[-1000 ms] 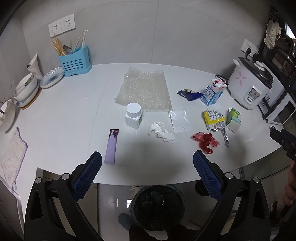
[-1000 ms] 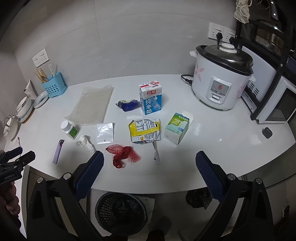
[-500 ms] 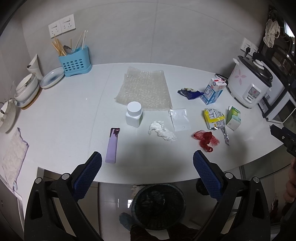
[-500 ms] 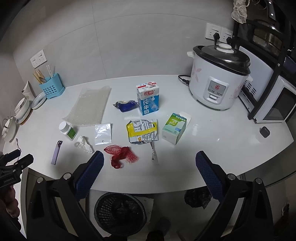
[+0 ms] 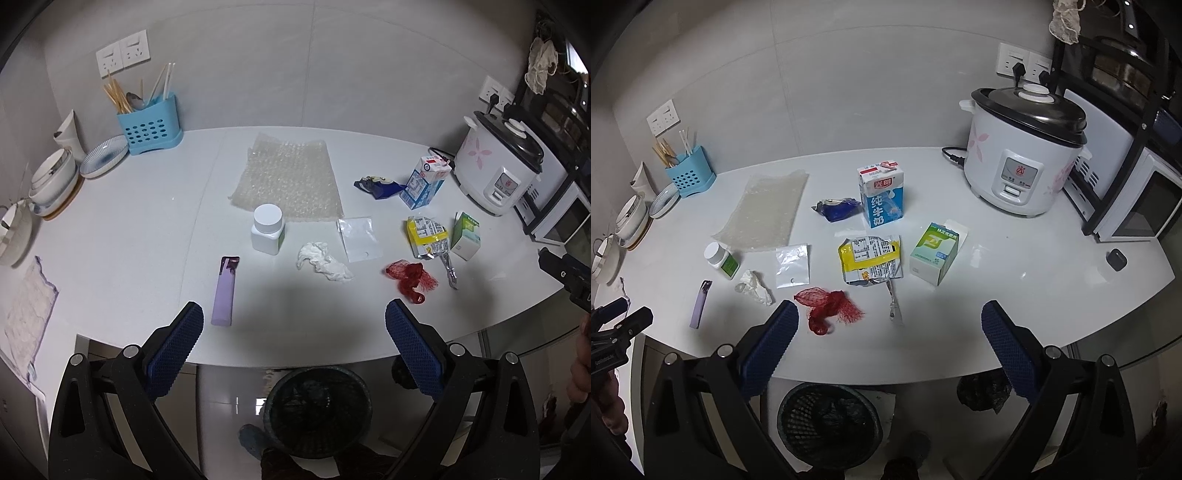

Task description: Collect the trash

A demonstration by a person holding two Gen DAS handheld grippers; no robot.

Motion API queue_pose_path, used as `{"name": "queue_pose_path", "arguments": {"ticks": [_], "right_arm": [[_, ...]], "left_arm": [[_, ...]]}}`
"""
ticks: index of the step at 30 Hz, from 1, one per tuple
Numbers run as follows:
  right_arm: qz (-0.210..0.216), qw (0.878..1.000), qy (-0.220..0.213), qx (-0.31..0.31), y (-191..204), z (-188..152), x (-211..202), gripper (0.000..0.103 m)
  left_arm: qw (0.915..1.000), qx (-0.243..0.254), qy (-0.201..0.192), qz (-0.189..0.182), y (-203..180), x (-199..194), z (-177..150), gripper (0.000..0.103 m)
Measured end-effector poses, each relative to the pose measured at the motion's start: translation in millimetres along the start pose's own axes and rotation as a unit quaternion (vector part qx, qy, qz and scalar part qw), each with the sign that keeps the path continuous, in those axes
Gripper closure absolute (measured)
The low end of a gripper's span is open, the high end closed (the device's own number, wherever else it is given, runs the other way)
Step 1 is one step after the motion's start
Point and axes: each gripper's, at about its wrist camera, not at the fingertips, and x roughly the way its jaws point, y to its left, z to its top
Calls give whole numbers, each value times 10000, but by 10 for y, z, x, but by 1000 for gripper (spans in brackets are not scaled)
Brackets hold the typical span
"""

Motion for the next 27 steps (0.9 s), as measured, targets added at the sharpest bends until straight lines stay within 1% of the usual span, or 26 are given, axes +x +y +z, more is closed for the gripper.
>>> {"name": "queue_pose_path", "arguments": {"ticks": [18,22,27], "right_arm": [[-47,10000,43,36,-14,7,55,8],[-71,9999,101,58,-67,30,149,8],[-197,9996,184,52,-106,104,331,8]], "left_arm": [[10000,-51,59,-8,6,56,37,6],[10000,-37,90,18,43,163,65,6],[9997,-42,217,144,173,437,125,7]]}}
